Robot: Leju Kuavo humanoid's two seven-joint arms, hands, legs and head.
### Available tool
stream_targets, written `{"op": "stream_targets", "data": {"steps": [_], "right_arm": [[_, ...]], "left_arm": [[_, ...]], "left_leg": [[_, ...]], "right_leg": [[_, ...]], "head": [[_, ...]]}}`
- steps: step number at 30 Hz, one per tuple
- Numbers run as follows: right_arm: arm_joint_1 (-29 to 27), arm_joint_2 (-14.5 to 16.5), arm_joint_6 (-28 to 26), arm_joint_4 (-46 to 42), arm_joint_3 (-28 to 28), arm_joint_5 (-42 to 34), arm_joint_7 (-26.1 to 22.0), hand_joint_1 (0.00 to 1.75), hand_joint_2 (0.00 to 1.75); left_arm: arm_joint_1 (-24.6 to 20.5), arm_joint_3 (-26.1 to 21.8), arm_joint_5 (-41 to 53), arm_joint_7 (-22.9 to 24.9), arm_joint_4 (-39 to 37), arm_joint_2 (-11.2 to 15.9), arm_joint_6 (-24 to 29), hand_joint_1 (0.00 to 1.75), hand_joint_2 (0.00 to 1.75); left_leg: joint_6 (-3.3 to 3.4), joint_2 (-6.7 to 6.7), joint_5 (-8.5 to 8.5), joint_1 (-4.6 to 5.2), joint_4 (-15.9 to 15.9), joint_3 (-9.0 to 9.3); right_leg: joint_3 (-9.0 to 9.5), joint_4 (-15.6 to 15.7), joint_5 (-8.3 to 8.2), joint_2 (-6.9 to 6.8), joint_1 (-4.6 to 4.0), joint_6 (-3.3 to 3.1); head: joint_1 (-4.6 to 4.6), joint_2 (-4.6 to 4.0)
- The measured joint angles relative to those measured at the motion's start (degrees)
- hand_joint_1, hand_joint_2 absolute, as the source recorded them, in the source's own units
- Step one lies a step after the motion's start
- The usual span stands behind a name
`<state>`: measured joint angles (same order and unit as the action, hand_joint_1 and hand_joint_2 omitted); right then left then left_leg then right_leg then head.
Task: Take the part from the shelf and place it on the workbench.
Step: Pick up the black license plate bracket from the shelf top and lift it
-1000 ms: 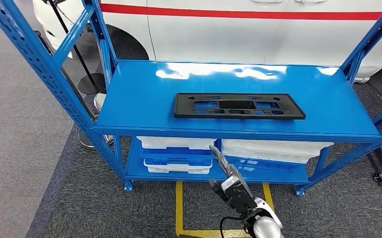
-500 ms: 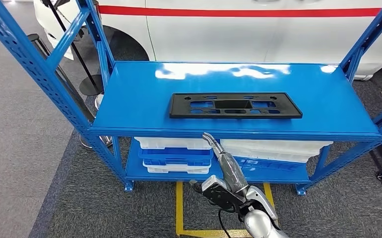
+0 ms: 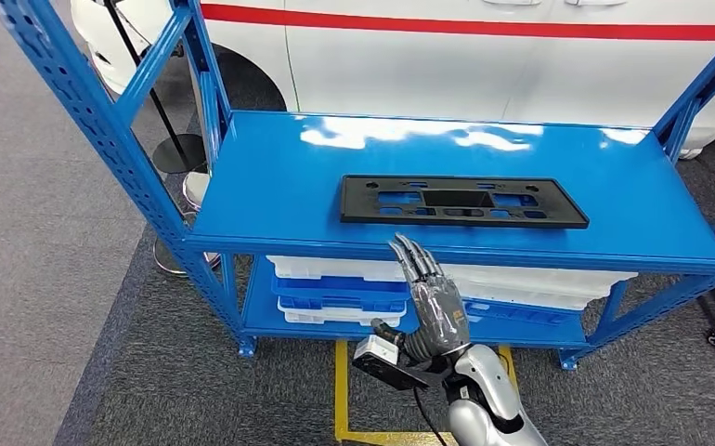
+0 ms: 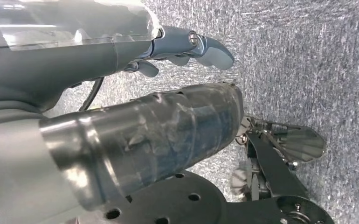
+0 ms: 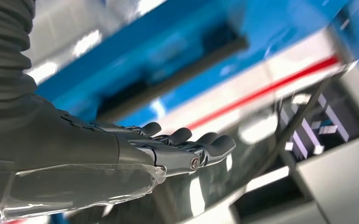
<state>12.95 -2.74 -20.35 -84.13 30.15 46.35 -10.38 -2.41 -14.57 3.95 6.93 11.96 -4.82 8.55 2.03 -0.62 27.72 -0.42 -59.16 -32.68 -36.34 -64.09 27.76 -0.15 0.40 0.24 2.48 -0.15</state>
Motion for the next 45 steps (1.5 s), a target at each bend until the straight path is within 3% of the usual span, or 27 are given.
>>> {"op": "stream_targets", "data": {"steps": [2,6,8,10,12,13,15,17,20,22,25,27,28,30,32,34,37,39,41,42,43,45], "right_arm": [[0.32,-0.19,-3.78,0.40,0.32,6.57,2.62,0.00,1.75],[0.65,-0.48,-8.86,1.78,0.46,16.98,7.24,0.00,1.75],[0.92,-0.55,-9.94,2.46,0.47,19.80,8.60,0.00,1.75],[1.11,-0.62,-10.55,3.43,0.47,22.50,10.14,0.00,1.75],[1.24,-0.67,-11.05,4.72,0.46,26.65,12.57,0.00,1.75],[1.32,-0.69,-11.34,5.34,0.40,28.86,13.78,0.00,1.75],[1.55,-0.74,-11.87,6.37,0.24,31.86,15.37,0.00,1.75],[1.82,-0.82,-12.16,7.05,0.12,32.81,15.90,0.00,1.75],[2.08,-0.92,-12.31,7.77,0.06,33.47,16.34,0.00,1.75],[2.21,-1.06,-12.57,8.16,-0.11,34.75,17.19,0.00,1.75],[2.19,-1.29,-12.90,8.82,-0.56,36.38,18.27,0.00,1.75],[1.93,-1.46,-12.85,9.30,-0.83,36.67,18.43,0.00,1.75],[1.87,-1.51,-12.80,9.49,-0.96,36.72,18.44,0.00,1.75],[1.99,-1.56,-12.67,9.70,-1.13,36.70,18.42,0.00,1.75],[2.19,-1.56,-12.43,9.82,-1.20,36.63,18.41,0.00,1.75],[2.29,-1.57,-12.17,9.96,-1.21,36.69,18.41,0.00,1.75],[2.38,-1.63,-12.17,10.00,-1.21,37.48,18.72,0.00,1.75],[2.47,-1.63,-12.22,10.00,-1.21,37.86,18.99,0.00,1.75],[2.47,-1.63,-12.25,10.07,-1.21,37.94,19.24,0.00,1.75],[2.46,-1.63,-12.28,10.11,-1.21,37.97,19.34,0.00,1.75],[2.45,-1.63,-12.33,10.15,-1.21,38.01,19.46,0.00,1.75],[2.44,-1.63,-12.42,10.17,-1.21,38.05,19.60,0.00,1.75]], "left_arm": [[-0.04,-0.01,0.45,0.16,0.00,-0.05,-0.12,0.00,0.00],[-0.11,-0.15,1.37,0.69,-0.01,-0.02,-0.47,0.00,0.00],[-0.10,-0.19,1.66,0.86,-0.01,0.02,-0.62,0.00,0.00],[-0.06,-0.22,1.91,1.05,-0.02,0.02,-0.78,0.00,0.00],[0.01,-0.25,2.22,1.35,-0.02,0.02,-0.90,0.00,0.00],[0.03,-0.28,2.41,1.49,-0.02,0.04,-0.95,0.00,0.00],[0.00,-0.38,2.66,1.62,-0.02,0.09,-1.01,0.00,0.00],[-0.05,-0.52,2.75,1.69,-0.02,0.12,-1.03,0.00,0.00],[-0.04,-0.76,2.75,1.76,-0.02,0.14,-1.05,0.00,0.00],[-0.05,-0.89,2.79,1.80,-0.02,0.16,-1.20,0.00,0.00],[0.00,-1.13,3.07,1.80,-0.02,0.16,-1.59,0.00,0.00],[0.07,-1.23,3.34,1.85,-0.02,0.16,-1.68,0.00,0.00],[0.09,-1.26,3.46,1.90,-0.02,0.16,-1.69,0.00,0.00],[0.09,-1.28,3.61,1.96,-0.02,0.16,-1.69,0.00,0.00],[0.05,-1.31,3.73,1.96,-0.04,0.16,-1.66,0.00,0.00],[0.00,-1.36,3.79,1.96,-0.07,0.16,-1.62,0.00,0.00],[-0.10,-1.50,3.80,1.98,-0.07,0.17,-1.60,0.00,0.00],[-0.10,-1.61,3.81,1.98,-0.07,0.19,-1.60,0.00,0.00],[-0.03,-1.64,3.82,1.98,-0.07,0.17,-1.61,0.00,0.00],[0.03,-1.65,3.83,1.98,-0.07,0.17,-1.61,0.00,0.00],[0.08,-1.66,3.86,1.99,-0.07,0.17,-1.62,0.00,0.00],[0.10,-1.68,3.92,1.98,-0.07,0.19,-1.65,0.00,0.00]], "left_leg": [[-0.34,-0.02,0.09,0.09,0.00,-0.10],[-1.53,0.07,0.99,0.05,-0.73,-0.31],[-1.93,0.19,3.92,-0.07,-5.47,-2.40],[-2.30,0.23,7.03,-0.21,-12.54,-5.80],[-2.62,0.25,6.80,-0.41,-14.88,-7.04],[-2.70,0.27,5.14,-0.53,-12.78,-6.07],[-2.70,0.34,1.57,-0.68,-5.30,-2.43],[-2.26,0.28,0.19,-0.51,-0.62,-0.24],[-1.25,0.18,-0.01,-0.33,0.07,-0.10],[-0.38,0.20,-0.10,-0.47,0.63,0.12],[0.54,0.26,0.35,-0.44,0.94,0.51],[0.49,0.31,0.38,-0.38,0.85,0.96],[0.37,0.28,0.46,-0.37,0.81,1.27],[0.02,0.14,0.99,-0.36,0.82,1.92],[-0.53,0.06,1.44,-0.23,0.74,2.16],[-1.11,0.05,1.60,-0.16,0.88,2.12],[-1.86,0.19,2.86,-0.20,-0.20,1.89],[-2.17,0.25,5.68,-0.26,-5.78,-0.77],[-2.41,0.27,8.09,-0.30,-12.96,-4.95],[-2.47,0.27,7.95,-0.31,-14.56,-6.18],[-2.50,0.28,6.75,-0.32,-14.21,-6.48],[-2.23,0.34,2.36,-0.31,-8.06,-4.09]], "right_leg": [[1.67,3.91,-0.89,0.11,-0.46,-0.45],[2.31,5.23,-1.23,0.12,-0.28,-1.16],[2.69,5.84,-1.50,-0.07,-0.06,-1.66],[2.67,5.80,-1.46,-0.22,-0.12,-1.90],[2.54,5.53,-1.34,-0.27,-0.11,-1.89],[2.50,5.34,-1.24,-0.24,-0.05,-1.80],[2.43,4.86,-0.93,-0.15,-0.01,-1.38],[2.24,4.43,-0.75,-0.10,-0.11,-0.80],[2.15,4.44,-0.84,-0.07,-0.12,0.01],[1.33,2.78,0.22,0.01,0.08,0.53],[-3.93,-7.04,4.02,0.06,0.31,1.13],[-6.50,-11.17,4.42,0.06,0.39,1.27],[-6.18,-9.97,3.04,0.06,0.39,1.18],[-3.15,-2.98,-1.12,0.10,0.32,0.75],[-0.49,2.70,-2.98,0.17,-0.03,0.28],[0.08,4.01,-2.52,0.23,-0.41,-0.07],[0.91,5.09,-2.39,0.23,0.01,-0.97],[1.52,5.54,-2.24,0.09,0.11,-1.59],[1.66,5.49,-1.98,-0.03,-0.01,-1.94],[1.72,5.44,-1.87,-0.03,-0.05,-2.00],[1.82,5.40,-1.65,0.02,-0.07,-1.99],[2.28,5.32,-0.98,0.18,-0.07,-1.74]], "head": [[-0.01,0.00],[-0.05,0.00],[-0.13,0.00],[-0.19,0.00],[-0.19,0.00],[-0.20,0.00],[-0.20,0.00],[-0.17,0.00],[-0.15,0.00],[-0.13,0.00],[-0.09,0.00],[-0.09,0.00],[-0.09,0.00],[-0.08,0.00],[-0.08,0.00],[-0.09,0.00],[-0.13,0.00],[-0.15,0.00],[-0.15,0.00],[-0.15,0.00],[-0.15,0.00],[-0.16,0.00]]}}
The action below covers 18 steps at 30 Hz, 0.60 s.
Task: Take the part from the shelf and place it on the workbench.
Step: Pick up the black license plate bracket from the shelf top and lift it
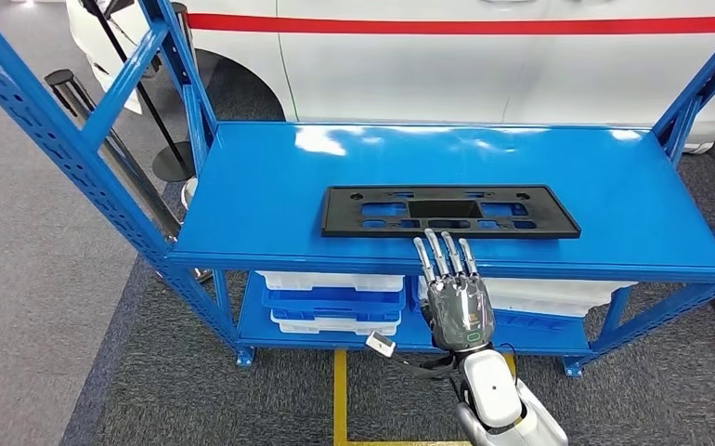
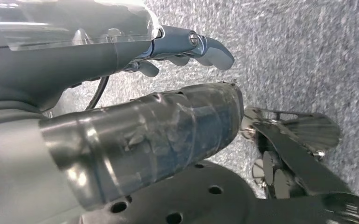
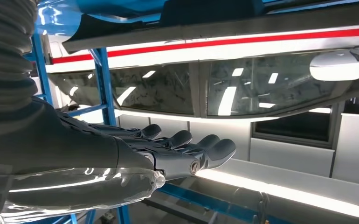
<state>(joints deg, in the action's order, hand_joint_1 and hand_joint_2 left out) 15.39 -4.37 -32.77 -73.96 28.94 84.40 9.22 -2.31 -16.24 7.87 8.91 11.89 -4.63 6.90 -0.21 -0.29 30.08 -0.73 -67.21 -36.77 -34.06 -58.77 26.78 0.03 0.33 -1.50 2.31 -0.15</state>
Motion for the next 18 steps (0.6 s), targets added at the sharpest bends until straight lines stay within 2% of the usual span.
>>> {"op": "stream_targets", "data": {"steps": [2,3,5,7,9,11,12,13,14,15,16,17,18], "right_arm": [[0.01,0.00,-0.05,-0.01,0.00,0.03,0.09,0.00,1.75],[0.02,0.00,-0.05,0.00,0.00,0.03,0.14,0.00,1.75],[0.06,0.01,-0.01,0.01,0.01,0.04,0.21,0.00,1.75],[0.14,0.02,0.07,0.01,0.02,0.05,0.22,0.00,1.75],[0.23,0.02,0.16,0.06,0.02,0.08,0.23,0.00,1.75],[0.19,0.02,0.26,0.24,0.02,0.08,0.23,0.00,1.75],[0.14,0.02,0.28,0.35,0.02,0.08,0.23,0.00,1.75],[0.12,0.01,0.29,0.44,0.02,0.08,0.23,0.00,1.75],[0.13,0.01,0.29,0.48,0.02,0.08,0.24,0.00,1.75],[0.16,0.00,0.29,0.50,0.02,0.08,0.24,0.00,1.75],[0.20,0.00,0.29,0.50,0.02,0.08,0.24,0.00,1.75],[0.25,0.01,0.30,0.52,0.02,0.08,0.25,0.00,1.75],[0.30,0.01,0.31,0.54,0.02,0.08,0.26,0.00,1.75]], "left_arm": [[-0.07,-0.03,0.03,-0.05,0.00,0.05,-0.05,0.00,0.00],[-0.09,-0.04,0.04,-0.09,0.00,0.07,-0.07,0.00,0.00],[-0.12,-0.08,0.10,-0.15,0.00,0.08,-0.08,0.00,0.00],[-0.08,-0.15,0.17,-0.17,0.00,0.08,-0.08,0.00,0.00],[-0.08,-0.27,0.23,-0.19,0.00,0.08,-0.08,0.00,0.00],[-0.10,-0.37,0.26,-0.19,0.00,0.08,-0.09,0.00,0.00],[-0.09,-0.40,0.27,-0.19,0.00,0.08,-0.09,0.00,0.00],[-0.08,-0.43,0.28,-0.19,0.00,0.08,-0.10,0.00,0.00],[-0.05,-0.44,0.28,-0.19,0.00,0.07,-0.10,0.00,0.00],[-0.02,-0.45,0.28,-0.19,0.00,0.05,-0.11,0.00,0.00],[0.02,-0.45,0.28,-0.19,0.00,0.03,-0.12,0.00,0.00],[-0.01,-0.46,0.28,-0.19,-0.02,0.01,-0.12,0.00,0.00],[-0.04,-0.47,0.28,-0.19,-0.03,-0.02,-0.13,0.00,0.00]], "left_leg": [[0.62,0.16,-2.31,0.22,6.45,3.12],[0.92,0.19,-2.52,0.36,8.06,4.00],[1.34,0.09,-2.53,0.47,8.78,4.51],[1.76,0.06,-2.73,0.29,9.27,4.87],[2.25,0.12,-2.70,0.14,9.63,5.25],[2.58,0.11,-2.44,0.16,9.60,5.39],[2.64,0.06,-2.26,0.17,9.56,5.53],[2.64,-0.01,-2.03,0.17,9.52,5.74],[2.57,-0.09,-1.74,0.16,9.47,6.08],[2.45,-0.15,-1.39,0.16,9.44,6.51],[2.27,-0.19,-1.05,0.15,9.48,6.90],[2.00,-0.22,-0.73,0.21,9.42,7.14],[1.72,-0.23,-0.52,0.24,9.38,7.21]], "right_leg": [[0.59,-0.13,0.60,0.02,-0.17,0.56],[0.80,-0.19,0.66,-0.02,-0.22,0.86],[1.01,-0.23,0.58,-0.09,-0.21,1.40],[0.65,-1.25,1.42,-0.08,-0.07,1.89],[-1.78,-6.16,3.93,-0.04,0.10,2.39],[-5.94,-13.51,6.48,-0.04,0.23,2.70],[-7.50,-15.75,6.58,-0.04,0.31,2.77],[-8.05,-15.87,5.56,-0.04,0.37,2.77],[-7.46,-13.75,3.47,-0.05,0.41,2.69],[-6.05,-10.14,0.93,-0.05,0.43,2.54],[-4.50,-6.62,-0.84,-0.04,0.41,2.36],[-3.10,-3.67,-1.93,-0.01,0.26,2.18],[-2.30,-2.01,-2.06,0.01,0.10,1.98]], "head": [[0.02,0.00],[0.03,0.00],[0.03,0.00],[0.04,0.00],[0.07,0.00],[0.07,0.00],[0.07,0.00],[0.07,0.00],[0.07,0.00],[0.07,0.00],[0.07,0.00],[0.06,0.00],[0.05,0.00]]}}
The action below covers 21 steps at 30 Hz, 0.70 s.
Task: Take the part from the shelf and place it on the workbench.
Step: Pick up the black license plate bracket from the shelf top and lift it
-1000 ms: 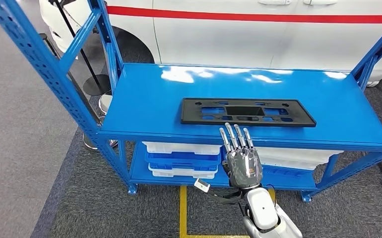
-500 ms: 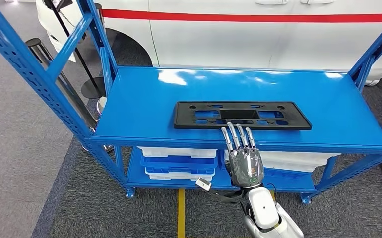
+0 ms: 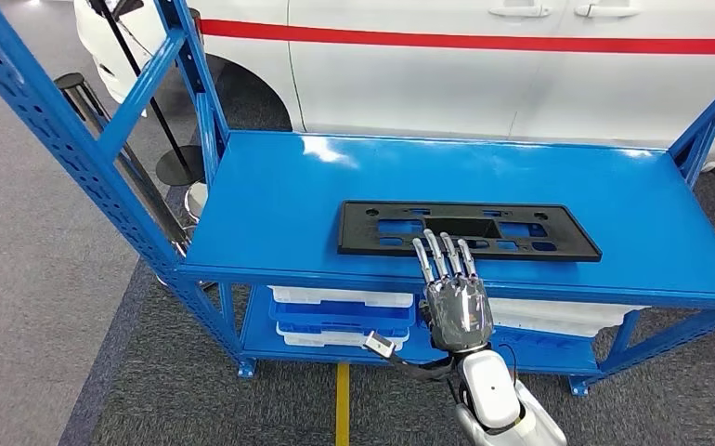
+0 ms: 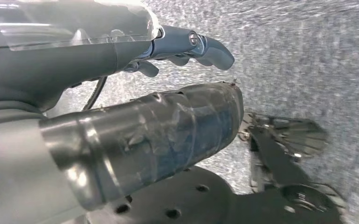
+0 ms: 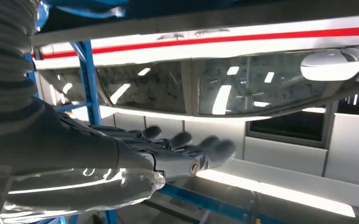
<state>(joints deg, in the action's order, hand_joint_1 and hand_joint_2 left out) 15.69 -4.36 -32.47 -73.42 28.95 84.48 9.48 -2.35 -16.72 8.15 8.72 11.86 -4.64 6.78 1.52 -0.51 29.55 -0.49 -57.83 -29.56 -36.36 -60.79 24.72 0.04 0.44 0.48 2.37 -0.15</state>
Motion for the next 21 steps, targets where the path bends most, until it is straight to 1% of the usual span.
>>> {"op": "stream_targets", "data": {"steps": [2,4,5,6,7,8,9,10,11,12,13,14,15,16,17,19,20,21], "right_arm": [[0.02,-0.01,0.01,0.07,0.01,0.02,0.03,0.00,1.75],[0.03,-0.03,-0.05,0.10,0.01,0.10,0.13,0.00,1.75],[0.09,-0.03,-0.11,0.11,0.01,0.18,0.24,0.00,1.75],[0.14,-0.02,-0.24,0.10,0.02,0.27,0.43,0.00,1.75],[0.16,-0.01,-0.36,0.11,0.02,0.36,0.66,0.00,1.75],[0.13,0.01,-0.47,0.12,0.03,0.43,0.90,0.00,1.75],[0.07,0.01,-0.55,0.14,0.03,0.47,1.10,0.00,1.75],[0.02,0.01,-0.57,0.15,0.04,0.50,1.23,0.00,1.75],[-0.01,0.01,-0.56,0.17,0.05,0.51,1.30,0.00,1.75],[-0.01,0.01,-0.55,0.18,0.07,0.51,1.33,0.00,1.75],[0.00,0.01,-0.52,0.18,0.07,0.52,1.33,0.00,1.75],[0.05,0.01,-0.50,0.19,0.07,0.52,1.35,0.00,1.75],[0.10,0.02,-0.48,0.19,0.07,0.52,1.36,0.00,1.75],[0.12,0.02,-0.46,0.20,0.08,0.52,1.38,0.00,1.75],[0.16,0.03,-0.45,0.20,0.10,0.52,1.39,0.00,1.75],[0.16,0.03,-0.43,0.19,0.17,0.52,1.40,0.00,1.75],[0.18,0.03,-0.40,0.19,0.20,0.52,1.40,0.00,1.75],[0.20,0.03,-0.37,0.18,0.20,0.52,1.41,0.00,1.75]], "left_arm": [[-0.09,-0.05,0.00,0.00,-0.03,-0.01,0.00,0.00,0.00],[-0.18,-0.15,0.01,0.00,-0.03,0.00,0.00,0.00,0.00],[-0.23,-0.22,0.01,0.00,-0.03,0.01,-0.01,0.00,0.00],[-0.27,-0.31,0.03,-0.03,-0.03,0.01,-0.05,0.00,0.00],[-0.21,-0.38,0.11,-0.10,-0.03,0.01,-0.12,0.00,0.00],[-0.11,-0.44,0.22,-0.18,-0.03,0.01,-0.19,0.00,0.00],[0.03,-0.48,0.33,-0.26,-0.04,0.01,-0.25,0.00,0.00],[0.20,-0.51,0.45,-0.31,-0.05,0.01,-0.27,0.00,0.00],[0.31,-0.52,0.51,-0.31,-0.06,0.01,-0.28,0.00,0.00],[0.36,-0.54,0.55,-0.31,-0.07,0.01,-0.28,0.00,0.00],[0.37,-0.56,0.58,-0.31,-0.08,0.01,-0.28,0.00,0.00],[0.37,-0.58,0.58,-0.31,-0.09,0.02,-0.27,0.00,0.00],[0.32,-0.61,0.59,-0.31,-0.10,0.02,-0.24,0.00,0.00],[0.28,-0.62,0.59,-0.31,-0.11,0.02,-0.21,0.00,0.00],[0.22,-0.63,0.60,-0.32,-0.12,0.02,-0.17,0.00,0.00],[0.17,-0.65,0.61,-0.32,-0.12,0.02,-0.11,0.00,0.00],[0.22,-0.66,0.61,-0.31,-0.12,0.03,-0.06,0.00,0.00],[0.26,-0.67,0.62,-0.31,-0.12,0.03,-0.01,0.00,0.00]], "left_leg": [[-0.57,0.04,0.18,0.05,0.04,-0.06],[-1.12,0.14,0.82,-0.03,-0.26,-0.09],[-1.37,0.17,1.57,-0.06,-1.50,-0.58],[-1.54,0.19,2.70,-0.09,-3.88,-1.73],[-1.64,0.20,3.99,-0.11,-7.67,-3.78],[-1.73,0.19,5.06,-0.14,-11.74,-6.21],[-1.81,0.20,5.55,-0.15,-15.06,-8.36],[-1.87,0.21,5.11,-0.16,-16.68,-9.75],[-1.87,0.21,3.57,-0.17,-15.78,-9.86],[-1.79,0.21,1.16,-0.17,-12.89,-9.01],[-1.61,0.21,-1.20,-0.15,-9.19,-7.67],[-1.40,0.20,-2.98,-0.01,-5.93,-6.41],[-1.13,0.19,-3.77,0.13,-3.42,-5.45],[-0.87,0.15,-3.74,0.27,-2.28,-5.06],[-0.65,0.12,-3.49,0.40,-1.86,-4.97],[-0.17,0.08,-3.40,0.15,-1.19,-4.74],[0.11,0.12,-3.40,0.01,-0.89,-4.52],[0.40,0.17,-3.39,-0.13,-0.61,-4.28]], "right_leg": [[0.44,0.92,0.60,0.09,-0.31,-0.38],[0.78,1.45,0.72,0.14,-0.09,-0.92],[1.11,1.81,0.90,0.14,0.02,-1.34],[1.47,2.10,1.11,0.12,0.10,-1.74],[1.79,2.21,1.55,0.08,-0.01,-2.07],[2.09,2.22,2.03,0.04,-0.10,-2.37],[2.47,2.15,2.30,-0.05,-0.20,-2.43],[2.96,2.06,2.59,-0.13,-0.29,-2.45],[3.48,1.96,2.81,-0.15,-0.33,-2.39],[4.05,1.84,3.06,-0.14,-0.35,-2.26],[4.54,1.75,3.43,-0.09,-0.34,-2.13],[4.83,1.62,3.79,-0.02,-0.42,-1.91],[4.87,1.52,4.05,0.01,-0.47,-1.67],[4.73,1.49,4.15,0.01,-0.50,-1.41],[4.56,1.52,4.16,0.01,-0.54,-1.18],[4.32,1.31,4.51,-0.01,-0.50,-0.65],[3.91,0.37,5.16,0.00,-0.48,-0.38],[3.04,-1.46,6.19,0.01,-0.44,-0.11]], "head": [[0.00,0.00],[0.00,0.00],[-0.03,0.00],[-0.04,0.00],[-0.05,0.00],[-0.06,0.00],[-0.05,0.00],[-0.05,0.00],[-0.05,0.00],[-0.06,0.00],[-0.05,0.00],[-0.04,0.00],[-0.04,0.00],[-0.03,0.00],[-0.03,0.00],[-0.02,0.00],[0.00,0.00],[0.02,0.00]]}}
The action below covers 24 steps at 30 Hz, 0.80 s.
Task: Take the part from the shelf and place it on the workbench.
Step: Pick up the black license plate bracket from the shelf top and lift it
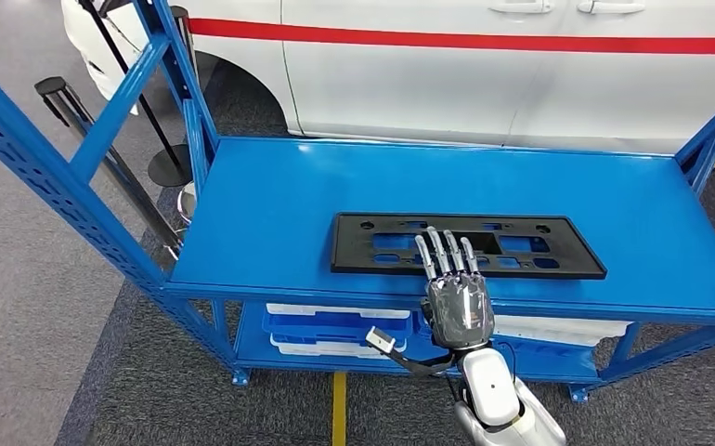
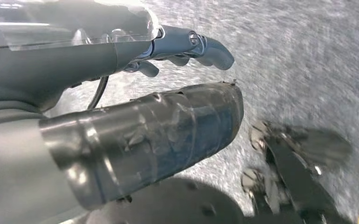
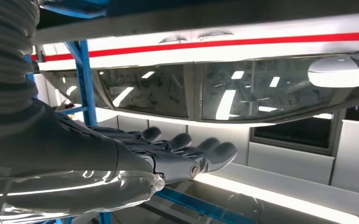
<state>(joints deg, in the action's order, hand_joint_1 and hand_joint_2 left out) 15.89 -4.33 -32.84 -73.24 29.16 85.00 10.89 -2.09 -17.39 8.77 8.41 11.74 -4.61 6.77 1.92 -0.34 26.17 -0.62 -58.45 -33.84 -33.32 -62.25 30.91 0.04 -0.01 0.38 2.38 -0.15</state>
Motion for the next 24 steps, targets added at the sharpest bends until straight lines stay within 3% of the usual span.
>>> {"op": "stream_targets", "data": {"steps": [3,4,5,7,9,13,15,18,19,20,21,24], "right_arm": [[-0.14,-0.02,0.20,0.05,0.01,0.00,0.06,0.00,1.75],[-0.20,-0.02,0.26,0.08,0.03,0.00,0.07,0.00,1.75],[-0.24,-0.02,0.28,0.09,0.04,0.00,0.07,0.00,1.75],[-0.23,-0.02,0.29,0.09,0.07,0.00,0.06,0.00,1.75],[-0.15,-0.02,0.37,0.14,0.08,-0.01,0.03,0.00,1.75],[0.00,-0.04,1.08,0.23,0.13,-0.27,-0.66,0.00,1.75],[0.09,-0.05,1.42,0.23,0.13,-0.39,-1.00,0.00,1.75],[0.31,-0.07,3.33,0.41,0.14,-1.67,-2.27,0.00,1.75],[0.37,-0.07,4.27,0.55,0.16,-2.35,-2.73,0.00,1.75],[0.45,-0.08,5.11,0.73,0.20,-2.96,-3.03,0.00,1.75],[0.58,-0.10,5.80,0.92,0.25,-3.39,-3.19,0.00,1.75],[1.27,-0.19,6.69,1.45,0.37,-3.97,-3.28,0.00,1.75]], "left_arm": [[-0.09,-0.04,0.02,-0.01,0.00,-0.02,-0.02,0.00,0.00],[-0.14,-0.07,0.02,-0.04,0.00,-0.02,-0.11,0.00,0.00],[-0.13,-0.09,0.02,-0.09,0.00,-0.03,-0.20,0.00,0.00],[-0.02,-0.15,0.02,-0.21,0.00,-0.04,-0.30,0.00,0.00],[0.03,-0.20,0.03,-0.28,-0.04,-0.06,-0.31,0.00,0.00],[-0.25,-0.32,0.27,-0.45,-0.09,-0.07,-0.16,0.00,0.00],[-0.31,-0.36,0.32,-0.54,-0.09,-0.07,-0.13,0.00,0.00],[-0.22,-0.54,0.32,-0.67,-0.09,-0.08,-0.12,0.00,0.00],[-0.16,-0.63,0.32,-0.73,-0.09,-0.09,-0.12,0.00,0.00],[-0.10,-0.72,0.32,-0.78,-0.09,-0.10,-0.12,0.00,0.00],[-0.06,-0.81,0.33,-0.82,-0.09,-0.10,-0.12,0.00,0.00],[-0.05,-1.15,0.34,-0.95,-0.09,-0.04,-0.12,0.00,0.00]], "left_leg": [[0.62,0.00,0.60,-0.01,0.12,0.36],[0.70,-0.06,1.01,-0.02,0.12,0.63],[0.69,-0.11,1.42,-0.04,0.12,1.04],[0.38,-0.13,2.20,-0.09,0.06,2.41],[-0.26,-0.14,2.73,-0.01,-0.04,3.33],[-1.47,-0.08,3.12,-0.02,0.07,3.30],[-1.93,0.03,4.54,-0.12,-1.91,2.57],[-2.28,0.05,8.54,-0.16,-12.05,-2.90],[-2.35,0.04,9.10,-0.16,-14.94,-4.78],[-2.36,0.05,8.65,-0.16,-16.04,-5.83],[-2.31,0.05,7.11,-0.16,-14.95,-5.79],[-1.64,0.05,1.03,-0.02,-4.53,-1.66]], "right_leg": [[-6.04,-10.69,3.88,0.00,0.41,0.59],[-7.69,-13.00,3.78,-0.01,0.58,0.76],[-8.16,-13.04,2.49,-0.02,0.73,0.88],[-5.73,-6.65,-2.47,-0.05,1.05,0.94],[-2.63,-0.06,-5.10,-0.02,0.91,0.77],[-1.61,2.28,-4.48,0.11,0.60,-0.13],[-1.03,2.87,-4.39,0.11,0.79,-0.81],[-0.46,3.15,-4.03,-0.09,0.67,-1.59],[-0.35,3.14,-3.90,-0.13,0.58,-1.74],[-0.20,3.13,-3.77,-0.13,0.50,-1.83],[0.02,3.11,-3.62,-0.09,0.45,-1.86],[0.81,3.00,-2.99,0.08,0.25,-1.52]], "head": [[0.03,0.00],[0.03,0.00],[0.03,0.00],[0.03,0.00],[0.07,0.00],[0.03,0.00],[0.02,0.00],[0.02,0.00],[0.02,0.00],[0.02,0.00],[0.01,0.00],[0.04,0.00]]}}
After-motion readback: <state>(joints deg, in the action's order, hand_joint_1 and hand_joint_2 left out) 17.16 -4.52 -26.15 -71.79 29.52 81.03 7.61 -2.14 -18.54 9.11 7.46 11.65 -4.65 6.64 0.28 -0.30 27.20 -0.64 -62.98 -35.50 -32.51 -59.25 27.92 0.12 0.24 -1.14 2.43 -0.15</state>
